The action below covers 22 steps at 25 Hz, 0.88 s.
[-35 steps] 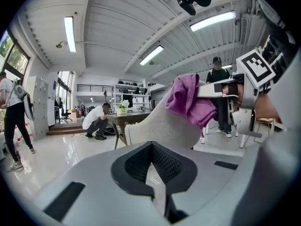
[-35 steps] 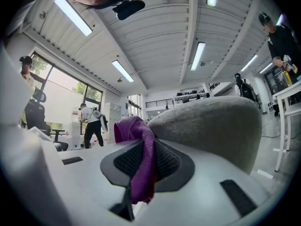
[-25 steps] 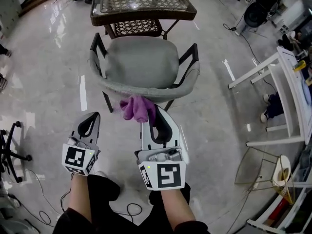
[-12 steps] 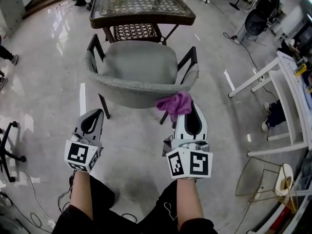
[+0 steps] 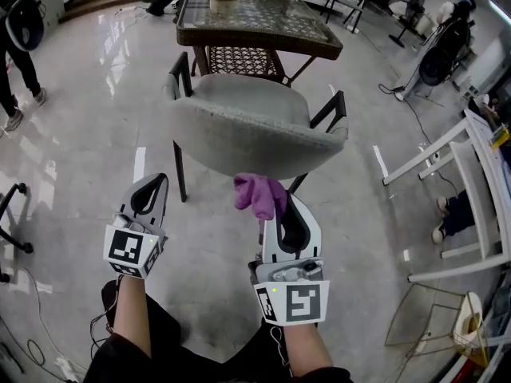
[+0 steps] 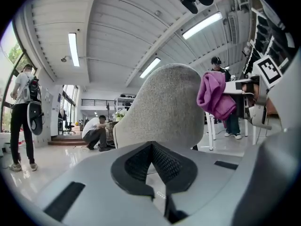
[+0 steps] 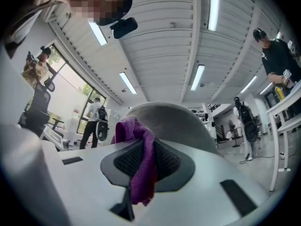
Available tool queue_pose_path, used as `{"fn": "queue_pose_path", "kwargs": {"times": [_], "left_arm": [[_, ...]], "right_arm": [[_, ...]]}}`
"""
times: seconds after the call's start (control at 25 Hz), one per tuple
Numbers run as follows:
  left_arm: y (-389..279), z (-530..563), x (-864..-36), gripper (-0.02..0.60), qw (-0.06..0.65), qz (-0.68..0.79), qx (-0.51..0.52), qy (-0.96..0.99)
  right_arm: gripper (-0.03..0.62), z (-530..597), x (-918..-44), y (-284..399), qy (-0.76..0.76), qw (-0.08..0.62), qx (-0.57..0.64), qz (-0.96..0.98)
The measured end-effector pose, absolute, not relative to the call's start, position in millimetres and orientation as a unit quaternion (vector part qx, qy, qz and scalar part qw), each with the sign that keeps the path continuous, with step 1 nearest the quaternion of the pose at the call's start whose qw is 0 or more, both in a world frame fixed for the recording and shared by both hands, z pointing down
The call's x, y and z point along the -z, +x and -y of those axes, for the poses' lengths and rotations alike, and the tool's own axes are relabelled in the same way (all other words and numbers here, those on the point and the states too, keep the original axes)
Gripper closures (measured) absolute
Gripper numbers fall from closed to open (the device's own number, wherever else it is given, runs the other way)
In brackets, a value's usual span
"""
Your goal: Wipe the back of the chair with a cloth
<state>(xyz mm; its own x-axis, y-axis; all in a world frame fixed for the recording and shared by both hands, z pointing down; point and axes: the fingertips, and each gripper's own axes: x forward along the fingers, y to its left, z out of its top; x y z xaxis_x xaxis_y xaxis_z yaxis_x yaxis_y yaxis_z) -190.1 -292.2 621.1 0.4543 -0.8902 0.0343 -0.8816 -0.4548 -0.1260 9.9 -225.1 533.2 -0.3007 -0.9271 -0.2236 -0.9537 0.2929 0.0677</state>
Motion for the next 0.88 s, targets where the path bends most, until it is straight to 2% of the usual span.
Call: {"fn": "queue_pose_path", "kwargs": {"times": [0.24, 0.44, 0.64, 0.88], "left_arm": [[-218.4, 279.2, -628.8, 0.572, 0.048, -0.539, 0.033, -0.841], [-231.8, 271.3, -631.9, 0.572, 0.055, -0.551, 0.023, -0.832], [-234.7, 270.3, -645.2, 0.572, 0.059, -0.554, 0.021, -0.83], [-229.7, 269.6, -644.8, 0.572, 0.05, -0.555, 0.018, -0.83]], "right_arm": [[0.52, 242.1, -537.9, -87.5, -0.522, 0.067, -0.091, -0.845], [0.52, 278.9, -538.9, -134.7, -0.529, 0.068, -0.066, -0.843], [0.52, 303.5, -551.7, -134.9, -0.559, 0.061, -0.023, -0.826], [0.52, 289.8, -550.5, -93.2, -0.584, 0.082, -0.022, -0.807]]}}
